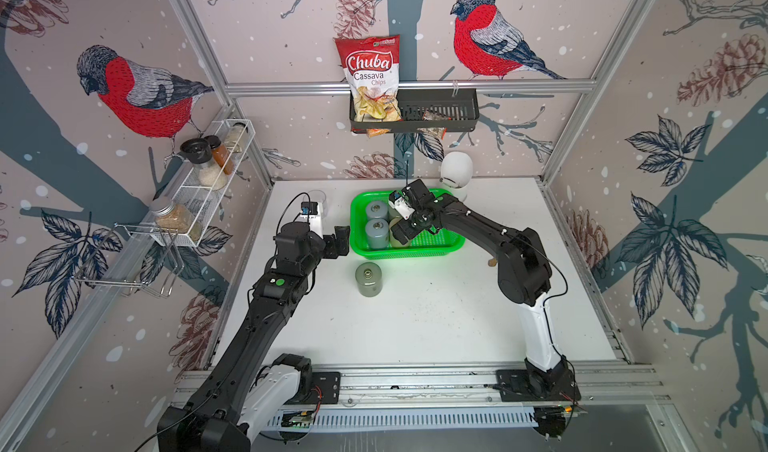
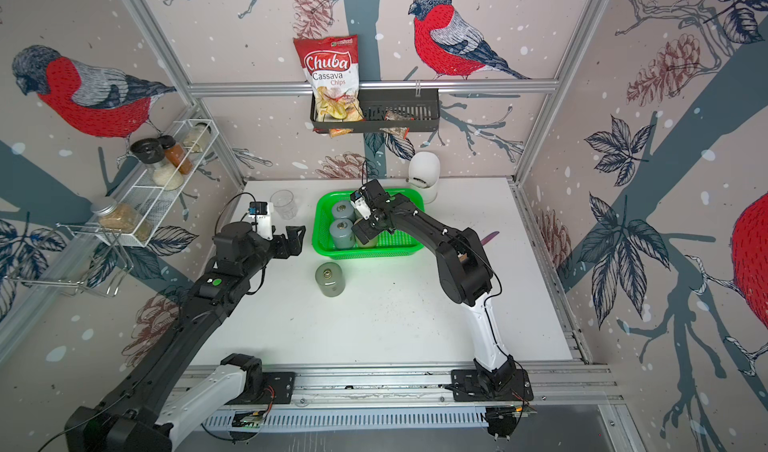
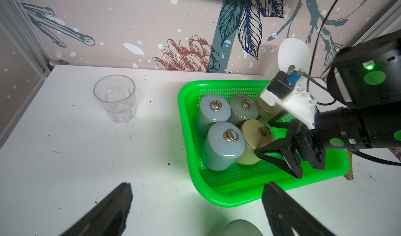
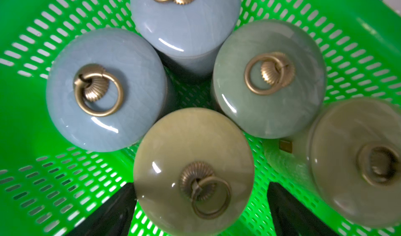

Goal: Take the tea canister out of the basket
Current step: Pick up the tea canister from the basket.

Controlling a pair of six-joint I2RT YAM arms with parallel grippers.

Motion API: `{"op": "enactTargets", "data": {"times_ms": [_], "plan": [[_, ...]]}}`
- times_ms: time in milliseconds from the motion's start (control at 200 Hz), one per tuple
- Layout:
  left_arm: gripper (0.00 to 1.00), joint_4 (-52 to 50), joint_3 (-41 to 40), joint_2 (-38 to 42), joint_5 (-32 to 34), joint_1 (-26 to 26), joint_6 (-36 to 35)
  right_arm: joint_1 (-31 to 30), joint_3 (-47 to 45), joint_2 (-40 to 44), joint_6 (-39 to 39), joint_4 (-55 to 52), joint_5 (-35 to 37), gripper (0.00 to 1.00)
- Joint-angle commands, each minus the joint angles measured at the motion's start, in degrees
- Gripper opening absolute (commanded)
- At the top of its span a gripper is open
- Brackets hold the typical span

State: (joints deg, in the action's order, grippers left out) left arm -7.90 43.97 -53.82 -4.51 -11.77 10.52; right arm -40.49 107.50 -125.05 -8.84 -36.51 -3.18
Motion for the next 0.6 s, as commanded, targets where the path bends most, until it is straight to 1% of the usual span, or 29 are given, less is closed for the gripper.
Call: {"op": "enactTargets", "data": {"times_ms": [0,345,445,595], "plan": [[0.98,2.2,0.0,0.4,-0.8,-0.4,-1.0,-0.2,1.0,-0.9,-0.4,-0.8,-1.3,0.98],[0.98,2.8,-0.6,0.3,-1.3,-0.6,-0.8,-0.3,4.5,-4.3,0.1,-0.9,-2.9,0.94],[0.98,2.8,-0.7,0.4,-1.1,-0.6,-0.7,-0.2,5.1,-5.0,0.2,-0.8,-2.9,0.91],[0.98,3.0,-0.7,0.4,-1.1,-0.7,-0.8,-0.1,6.2,-6.1,0.2,-1.2,-3.2,0.85]]}}
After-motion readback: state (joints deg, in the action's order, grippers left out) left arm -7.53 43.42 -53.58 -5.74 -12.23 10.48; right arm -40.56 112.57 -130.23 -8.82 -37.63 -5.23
